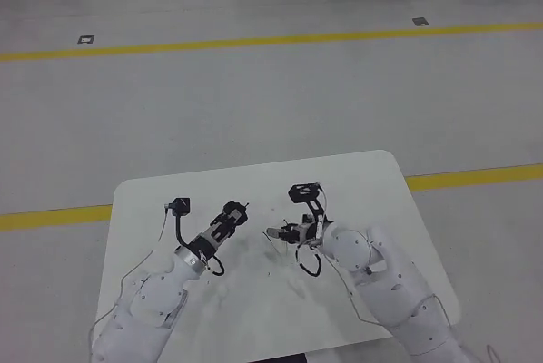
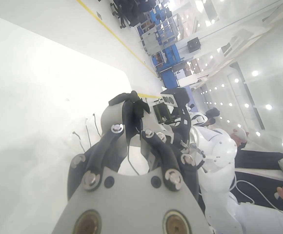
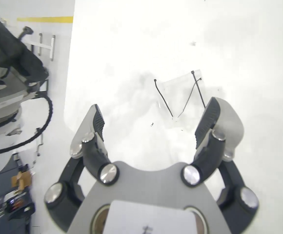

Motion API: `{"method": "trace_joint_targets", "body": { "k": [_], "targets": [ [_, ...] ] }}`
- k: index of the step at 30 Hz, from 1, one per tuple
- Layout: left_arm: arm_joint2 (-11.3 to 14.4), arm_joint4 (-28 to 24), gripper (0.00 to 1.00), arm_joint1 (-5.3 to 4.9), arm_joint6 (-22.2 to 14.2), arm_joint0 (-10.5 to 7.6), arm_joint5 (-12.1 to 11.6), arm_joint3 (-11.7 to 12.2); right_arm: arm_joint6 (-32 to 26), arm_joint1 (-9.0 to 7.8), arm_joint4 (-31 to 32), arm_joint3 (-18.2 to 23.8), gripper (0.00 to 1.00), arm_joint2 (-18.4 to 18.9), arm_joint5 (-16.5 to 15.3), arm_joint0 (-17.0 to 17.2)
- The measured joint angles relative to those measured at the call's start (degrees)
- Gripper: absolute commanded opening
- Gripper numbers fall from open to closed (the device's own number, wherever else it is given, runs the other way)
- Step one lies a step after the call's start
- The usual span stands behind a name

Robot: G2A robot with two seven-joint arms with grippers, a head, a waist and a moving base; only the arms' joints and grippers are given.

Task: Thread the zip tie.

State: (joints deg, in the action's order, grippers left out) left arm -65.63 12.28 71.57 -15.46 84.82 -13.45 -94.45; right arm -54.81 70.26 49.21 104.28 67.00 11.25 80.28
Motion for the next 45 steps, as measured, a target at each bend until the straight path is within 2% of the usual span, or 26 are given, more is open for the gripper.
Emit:
{"method": "trace_joint_targets", "body": {
  "k": [8,12,20,24,33,39,40,43,44,45],
  "targets": [
    [0.00,0.00,0.00,0.00,0.00,0.00,0.00,0.00,-3.75,0.29,13.05,1.26,1.00,-5.45,6.36,-1.43],
    [0.00,0.00,0.00,0.00,0.00,0.00,0.00,0.00,-4.95,0.65,14.68,0.03,1.00,-7.44,6.71,-2.69],
    [0.00,0.00,0.00,0.00,0.00,0.00,0.00,0.00,-5.40,1.63,15.86,-4.79,1.00,-10.64,6.53,-6.34],
    [0.00,0.00,0.00,0.00,0.00,0.00,0.00,0.00,-5.96,2.33,13.52,-7.92,1.00,-12.09,6.43,-8.22],
    [0.00,0.00,0.00,0.00,0.00,0.00,0.00,0.00,-4.88,2.41,13.07,-8.75,1.00,-12.10,6.04,-7.89],
    [0.00,0.00,0.00,0.00,0.00,0.00,0.00,0.00,-4.53,3.54,11.88,-11.79,1.00,-14.42,8.17,-10.07],
    [0.00,0.00,0.00,0.00,0.00,0.00,0.00,0.00,-4.46,3.72,11.75,-12.21,0.96,-14.80,8.24,-10.38],
    [0.00,0.00,0.00,0.00,0.00,0.00,0.00,0.00,-4.58,4.28,11.82,-13.72,0.67,-15.78,8.25,-11.23],
    [0.00,0.00,0.00,0.00,0.00,0.00,0.00,0.00,-4.81,4.44,12.03,-14.20,0.54,-15.99,8.24,-11.45],
    [0.00,0.00,0.00,0.00,0.00,0.00,0.00,0.00,-5.04,4.66,12.27,-14.79,0.49,-16.14,8.24,-11.70]
  ]
}}
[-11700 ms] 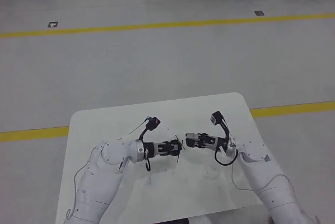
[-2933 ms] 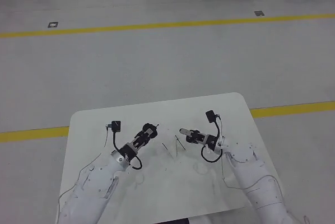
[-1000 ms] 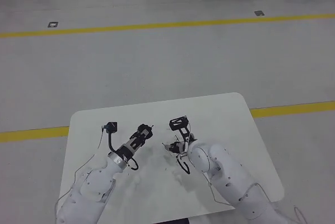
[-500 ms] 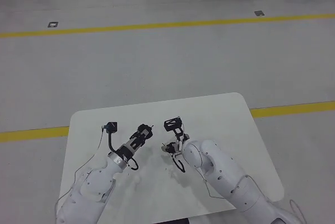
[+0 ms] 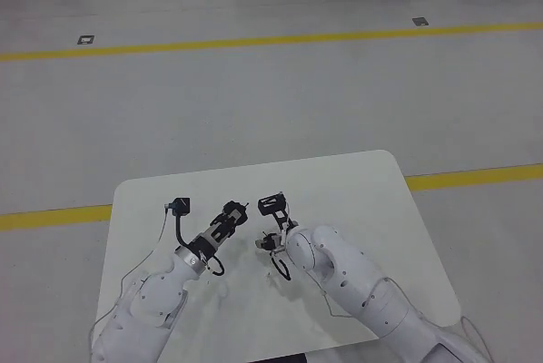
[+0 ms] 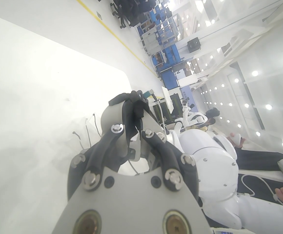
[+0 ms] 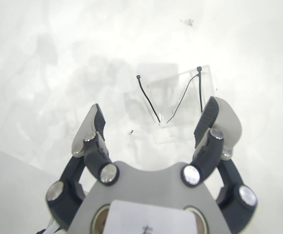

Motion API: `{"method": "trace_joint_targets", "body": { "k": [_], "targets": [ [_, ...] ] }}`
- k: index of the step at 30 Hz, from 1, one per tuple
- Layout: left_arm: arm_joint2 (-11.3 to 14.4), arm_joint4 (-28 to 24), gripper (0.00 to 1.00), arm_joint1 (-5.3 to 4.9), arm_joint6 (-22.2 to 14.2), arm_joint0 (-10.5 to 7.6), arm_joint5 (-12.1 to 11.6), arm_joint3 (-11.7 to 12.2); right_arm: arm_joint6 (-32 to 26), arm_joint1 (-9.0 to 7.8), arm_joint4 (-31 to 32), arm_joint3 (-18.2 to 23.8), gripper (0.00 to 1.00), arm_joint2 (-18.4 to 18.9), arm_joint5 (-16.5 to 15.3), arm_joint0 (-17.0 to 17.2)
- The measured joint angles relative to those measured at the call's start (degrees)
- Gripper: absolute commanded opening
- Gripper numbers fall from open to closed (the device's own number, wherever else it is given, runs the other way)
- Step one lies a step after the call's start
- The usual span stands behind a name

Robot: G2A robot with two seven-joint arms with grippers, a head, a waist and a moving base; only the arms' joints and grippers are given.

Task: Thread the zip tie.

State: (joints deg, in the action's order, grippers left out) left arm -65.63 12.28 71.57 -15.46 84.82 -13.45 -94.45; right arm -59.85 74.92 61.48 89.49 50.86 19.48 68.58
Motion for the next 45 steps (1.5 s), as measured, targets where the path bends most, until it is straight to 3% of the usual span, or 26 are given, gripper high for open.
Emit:
{"method": "trace_joint_targets", "body": {
  "k": [22,35,45],
  "targets": [
    [0.00,0.00,0.00,0.00,0.00,0.00,0.00,0.00,-4.27,4.45,6.38,-5.71,0.43,3.77,0.00,0.14],
    [0.00,0.00,0.00,0.00,0.00,0.00,0.00,0.00,-6.45,6.41,9.90,-3.18,0.42,6.67,0.00,1.53],
    [0.00,0.00,0.00,0.00,0.00,0.00,0.00,0.00,-9.67,7.47,12.33,-4.67,0.38,8.01,0.00,1.18]
  ]
}}
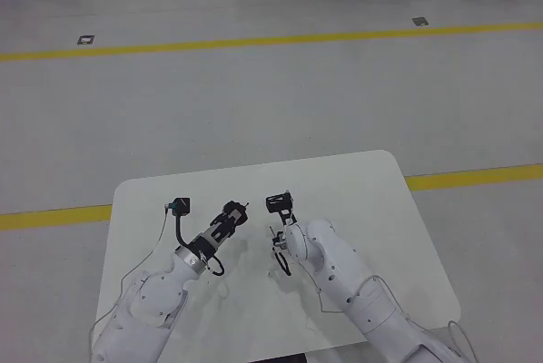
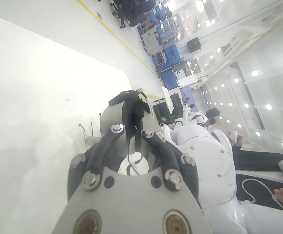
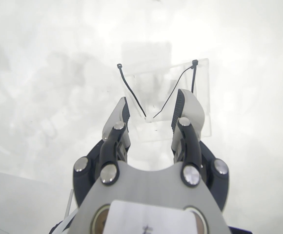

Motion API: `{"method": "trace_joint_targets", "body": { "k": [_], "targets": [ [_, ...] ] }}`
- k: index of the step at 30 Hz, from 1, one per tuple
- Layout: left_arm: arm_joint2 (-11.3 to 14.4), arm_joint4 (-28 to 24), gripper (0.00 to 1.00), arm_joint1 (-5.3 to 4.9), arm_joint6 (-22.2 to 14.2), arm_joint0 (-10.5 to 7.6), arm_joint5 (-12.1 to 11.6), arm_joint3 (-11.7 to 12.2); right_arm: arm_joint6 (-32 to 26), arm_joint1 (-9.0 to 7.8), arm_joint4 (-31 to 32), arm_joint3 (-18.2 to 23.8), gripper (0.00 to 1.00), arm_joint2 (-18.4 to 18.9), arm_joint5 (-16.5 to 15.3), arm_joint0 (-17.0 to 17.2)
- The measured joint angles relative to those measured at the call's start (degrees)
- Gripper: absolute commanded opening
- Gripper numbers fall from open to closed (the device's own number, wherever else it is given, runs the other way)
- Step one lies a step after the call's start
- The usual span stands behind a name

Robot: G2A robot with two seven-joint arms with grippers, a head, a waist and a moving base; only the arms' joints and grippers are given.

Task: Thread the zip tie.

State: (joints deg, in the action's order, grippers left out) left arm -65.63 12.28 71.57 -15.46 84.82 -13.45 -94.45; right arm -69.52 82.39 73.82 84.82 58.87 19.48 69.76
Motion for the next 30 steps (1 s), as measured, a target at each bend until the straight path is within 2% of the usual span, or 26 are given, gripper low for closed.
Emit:
{"method": "trace_joint_targets", "body": {
  "k": [3,7,18,30],
  "targets": [
    [0.00,0.00,0.00,0.00,0.00,0.00,0.00,0.00,0.13,0.36,0.00,-0.54,0.38,0.10,0.00,-0.25],
    [0.00,0.00,0.00,0.00,0.00,0.00,0.00,0.00,0.97,0.55,-0.43,0.82,0.38,0.54,0.00,0.16],
    [0.00,0.00,0.00,0.00,0.00,0.00,0.00,0.00,-1.81,-0.13,1.24,4.06,0.35,2.97,-0.74,2.34],
    [0.00,0.00,0.00,0.00,0.00,0.00,0.00,0.00,-0.31,0.27,0.00,-0.16,0.37,2.13,-2.09,0.76]
  ]
}}
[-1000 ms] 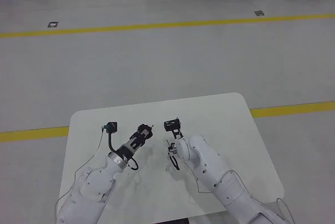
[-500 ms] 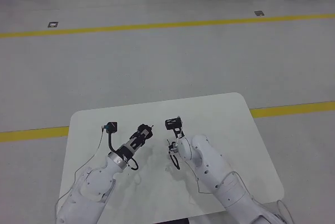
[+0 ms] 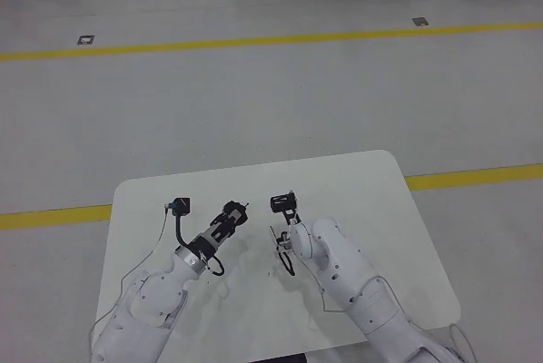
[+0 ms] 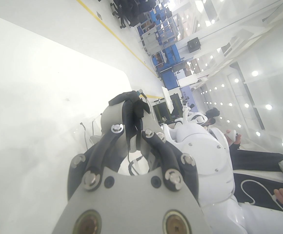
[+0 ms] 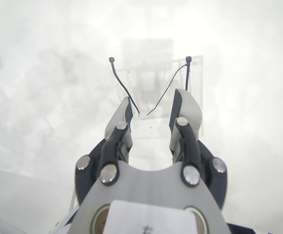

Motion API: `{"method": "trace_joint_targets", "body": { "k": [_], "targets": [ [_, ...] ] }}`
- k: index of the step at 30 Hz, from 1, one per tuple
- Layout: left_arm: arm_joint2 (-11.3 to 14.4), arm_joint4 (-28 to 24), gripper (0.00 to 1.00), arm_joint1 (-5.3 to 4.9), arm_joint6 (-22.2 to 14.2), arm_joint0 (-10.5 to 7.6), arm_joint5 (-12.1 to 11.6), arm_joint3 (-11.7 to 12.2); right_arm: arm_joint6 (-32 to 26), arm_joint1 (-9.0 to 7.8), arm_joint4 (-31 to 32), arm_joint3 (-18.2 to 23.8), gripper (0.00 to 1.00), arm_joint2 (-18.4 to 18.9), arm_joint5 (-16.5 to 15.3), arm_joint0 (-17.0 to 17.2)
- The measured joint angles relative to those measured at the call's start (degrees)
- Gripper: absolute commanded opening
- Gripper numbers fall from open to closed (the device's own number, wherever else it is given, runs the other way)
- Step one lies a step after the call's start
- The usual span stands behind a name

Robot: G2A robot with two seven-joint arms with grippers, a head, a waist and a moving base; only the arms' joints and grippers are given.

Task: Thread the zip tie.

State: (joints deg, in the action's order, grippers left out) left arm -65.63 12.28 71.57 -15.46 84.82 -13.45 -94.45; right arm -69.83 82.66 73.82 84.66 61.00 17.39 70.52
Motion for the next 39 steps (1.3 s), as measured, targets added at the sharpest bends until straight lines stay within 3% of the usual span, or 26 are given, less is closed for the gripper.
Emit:
{"method": "trace_joint_targets", "body": {
  "k": [14,26,39],
  "targets": [
    [0.00,0.00,0.00,0.00,0.00,0.00,0.00,0.00,0.03,0.59,-0.39,-4.18,0.34,-1.66,-0.47,-2.27],
    [0.00,0.00,0.00,0.00,0.00,0.00,0.00,0.00,-2.41,0.75,-0.54,-5.03,0.27,-1.19,1.42,-2.84],
    [0.00,0.00,0.00,0.00,0.00,0.00,0.00,0.00,-2.64,1.44,-1.04,-9.40,0.23,-2.31,2.10,-5.20]
  ]
}}
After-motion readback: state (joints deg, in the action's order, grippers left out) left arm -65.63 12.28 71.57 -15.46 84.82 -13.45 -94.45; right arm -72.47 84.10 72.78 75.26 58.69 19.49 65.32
